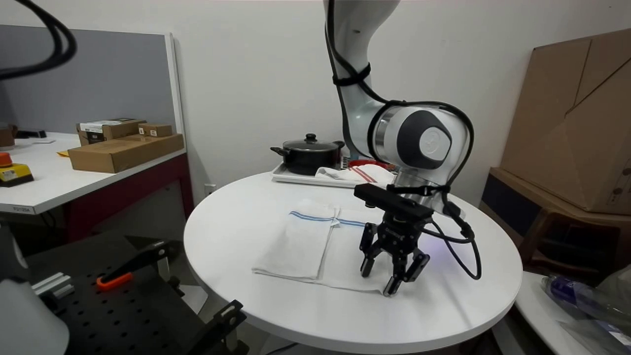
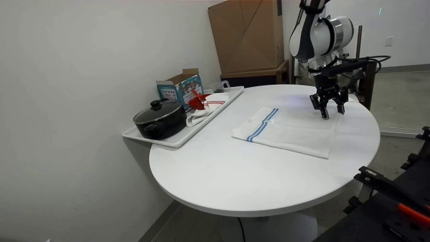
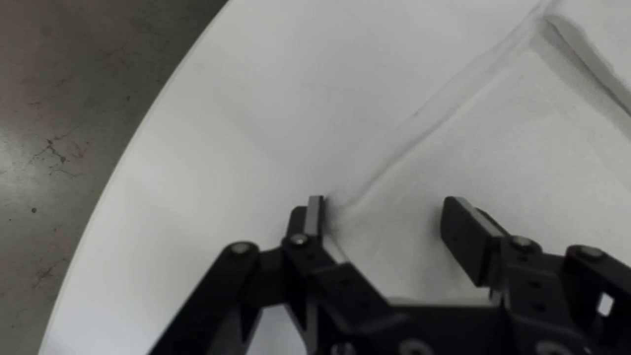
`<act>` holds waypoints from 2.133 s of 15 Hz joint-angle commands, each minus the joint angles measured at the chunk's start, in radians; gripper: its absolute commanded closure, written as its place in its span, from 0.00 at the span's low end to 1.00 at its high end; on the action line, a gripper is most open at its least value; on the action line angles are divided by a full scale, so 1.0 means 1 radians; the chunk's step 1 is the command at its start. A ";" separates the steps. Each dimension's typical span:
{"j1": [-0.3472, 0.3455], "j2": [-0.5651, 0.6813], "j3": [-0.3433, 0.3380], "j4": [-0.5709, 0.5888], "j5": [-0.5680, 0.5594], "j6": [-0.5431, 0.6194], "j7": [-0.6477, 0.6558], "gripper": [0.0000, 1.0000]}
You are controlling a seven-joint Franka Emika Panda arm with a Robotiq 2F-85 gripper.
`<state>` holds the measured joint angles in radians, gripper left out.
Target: Fold the cloth on the table
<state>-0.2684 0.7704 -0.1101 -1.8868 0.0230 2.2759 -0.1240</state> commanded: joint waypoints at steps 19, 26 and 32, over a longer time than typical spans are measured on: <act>0.052 -0.215 0.136 -0.066 0.034 -0.085 -0.177 0.94; 0.219 -0.201 0.167 -0.089 -0.103 -0.234 -0.178 0.94; 0.278 -0.234 0.215 -0.095 -0.122 -0.284 -0.213 0.94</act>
<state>0.0029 0.5745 0.0868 -1.9767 -0.0921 2.0273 -0.2912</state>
